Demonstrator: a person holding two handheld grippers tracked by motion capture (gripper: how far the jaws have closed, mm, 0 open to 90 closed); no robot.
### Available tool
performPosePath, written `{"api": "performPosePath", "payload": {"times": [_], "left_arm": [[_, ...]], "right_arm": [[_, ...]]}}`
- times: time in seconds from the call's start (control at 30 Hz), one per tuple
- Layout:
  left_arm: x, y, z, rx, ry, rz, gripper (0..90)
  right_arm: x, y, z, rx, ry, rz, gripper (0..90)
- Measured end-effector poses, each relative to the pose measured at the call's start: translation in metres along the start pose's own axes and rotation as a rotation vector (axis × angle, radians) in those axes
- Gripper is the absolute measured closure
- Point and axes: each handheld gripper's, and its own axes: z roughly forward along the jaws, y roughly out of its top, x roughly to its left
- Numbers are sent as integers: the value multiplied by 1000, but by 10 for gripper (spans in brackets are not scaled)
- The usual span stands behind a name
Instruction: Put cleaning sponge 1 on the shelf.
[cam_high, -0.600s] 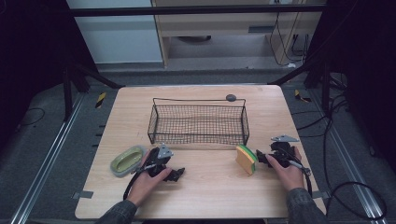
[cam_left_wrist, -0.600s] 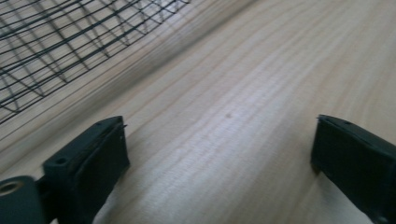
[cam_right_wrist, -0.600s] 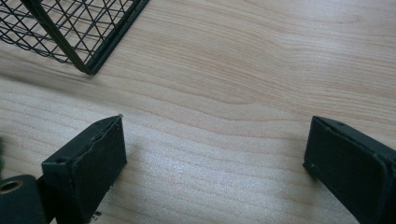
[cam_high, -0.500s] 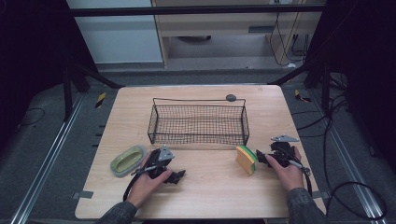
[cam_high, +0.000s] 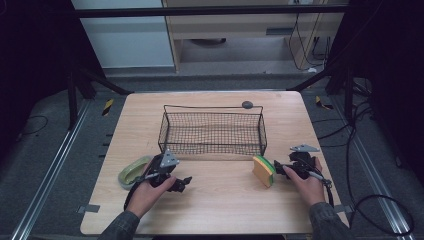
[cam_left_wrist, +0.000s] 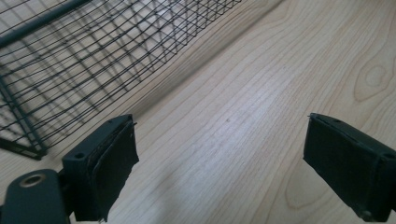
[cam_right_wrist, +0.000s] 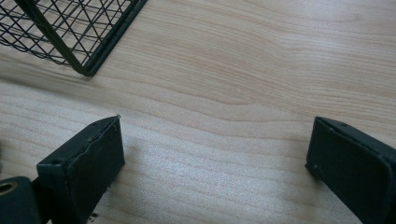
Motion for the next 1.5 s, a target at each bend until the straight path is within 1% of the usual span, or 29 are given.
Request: {"api": "performPosePath", "payload": {"times": [0.03, 0.07, 0.13, 0.2, 0.27, 0.3, 0.33, 0.4, 0.43, 0.47, 0.57, 0.63, 0.67, 0.7, 0.77, 0.8, 0.87, 0.93, 1.0, 1.03, 1.1, 1.2, 1.27, 1.3, 1.4, 1.5], "left_arm": [[3, 4, -4, 10, 3, 2, 87], [6, 8, -8, 20, 16, 7, 85], [13, 16, -15, 29, 37, 0, 79], [20, 23, -24, 26, 70, -15, 78], [28, 28, -33, 31, 88, -35, 69], [32, 30, -38, 37, 102, -45, 68], [36, 31, -44, 51, 113, -43, 66], [43, 30, -58, 63, 148, -29, 67], [43, 30, -58, 63, 148, -29, 67], [51, 25, -70, 88, 153, -37, 66], [62, 14, -84, 133, 159, -40, 66], [68, 9, -89, 157, 150, -58, 65], [71, 6, -90, 171, 142, -68, 59], [74, 4, -91, 184, 146, -65, 52], [77, 2, -94, 197, 175, -48, 55], [79, 1, -94, 205, 181, -44, 54], [81, -2, -95, 219, 187, -44, 54], [82, -1, -96, 218, 199, -52, 57], [82, 0, -96, 204, 198, -52, 57], [82, 1, -96, 204, 195, -41, 55], [81, 4, -97, 210, 195, -15, 57], [81, 6, -98, 212, 188, 1, 56], [80, 7, -97, 215, 185, 3, 57], [81, 8, -97, 228, 182, 14, 59], [83, 8, -96, 251, 175, 22, 71], [84, 6, -95, 265, 174, 22, 77]], "right_arm": [[0, 0, 0, 0, 0, 0, 42], [0, 0, 0, 0, 0, -1, 43], [0, 0, 0, -1, 6, -8, 42], [-1, 0, 0, -1, 12, -15, 43], [-1, -1, -1, -2, 13, -16, 43], [-1, -2, -1, -1, 11, -17, 43], [-1, -2, -2, -3, 8, -20, 43], [0, -2, -2, 0, 8, -12, 43], [0, -2, -2, 0, 8, -12, 43], [0, -3, -3, -2, 10, -8, 43], [1, -3, -3, -1, 9, -9, 42], [0, -3, -3, -1, 10, -12, 41], [0, -3, -3, -1, 12, -11, 41], [0, -3, -3, -1, 13, -12, 41], [0, -3, -3, -1, 13, -12, 41], [0, -3, -3, -1, 13, -12, 41], [0, -3, -3, -1, 12, -14, 41], [0, -3, -3, -1, 12, -15, 41], [0, -3, -3, -1, 13, -14, 41], [0, -3, -3, -1, 13, -14, 41], [0, -3, -3, -1, 13, -14, 41], [1, -4, -4, 1, 14, -15, 42], [1, -4, -4, -1, 14, -13, 42], [1, -4, -4, 0, 14, -13, 42], [1, -4, -4, 0, 13, -12, 42], [2, -4, -4, -1, 12, -11, 42]]}}
